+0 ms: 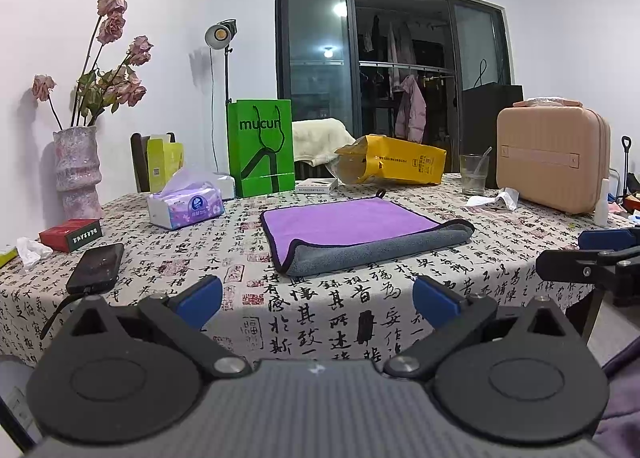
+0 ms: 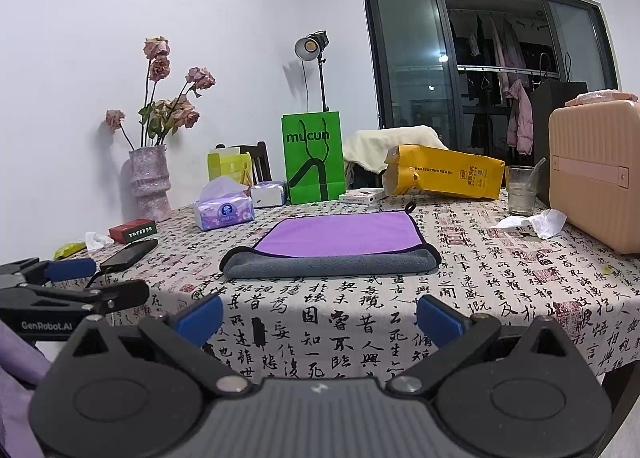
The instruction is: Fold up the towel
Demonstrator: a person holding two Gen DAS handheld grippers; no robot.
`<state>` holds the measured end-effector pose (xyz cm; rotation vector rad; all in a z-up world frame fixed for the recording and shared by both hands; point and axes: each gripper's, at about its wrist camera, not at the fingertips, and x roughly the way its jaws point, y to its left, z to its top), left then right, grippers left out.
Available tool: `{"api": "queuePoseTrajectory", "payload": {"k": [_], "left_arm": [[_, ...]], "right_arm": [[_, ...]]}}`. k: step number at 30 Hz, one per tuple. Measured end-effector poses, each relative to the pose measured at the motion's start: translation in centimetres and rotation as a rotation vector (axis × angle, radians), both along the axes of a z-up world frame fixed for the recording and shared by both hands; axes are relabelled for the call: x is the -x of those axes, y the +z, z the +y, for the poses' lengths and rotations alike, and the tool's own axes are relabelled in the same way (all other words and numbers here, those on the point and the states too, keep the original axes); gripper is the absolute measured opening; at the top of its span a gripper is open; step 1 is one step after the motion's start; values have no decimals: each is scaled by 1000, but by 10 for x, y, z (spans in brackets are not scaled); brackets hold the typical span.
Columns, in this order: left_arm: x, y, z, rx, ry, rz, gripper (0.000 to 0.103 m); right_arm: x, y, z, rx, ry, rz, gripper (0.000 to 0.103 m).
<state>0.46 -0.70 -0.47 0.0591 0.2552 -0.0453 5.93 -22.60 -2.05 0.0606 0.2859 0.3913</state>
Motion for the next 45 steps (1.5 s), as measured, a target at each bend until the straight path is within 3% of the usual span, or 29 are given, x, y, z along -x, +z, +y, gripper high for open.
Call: {"api": "queuePoseTrajectory", "payload": {"k": [45], "left_arm": [[-23,-14,16,-19,43,36,103]], "right_arm": [[-24,-15,-5,36,-80,24,103]]}}
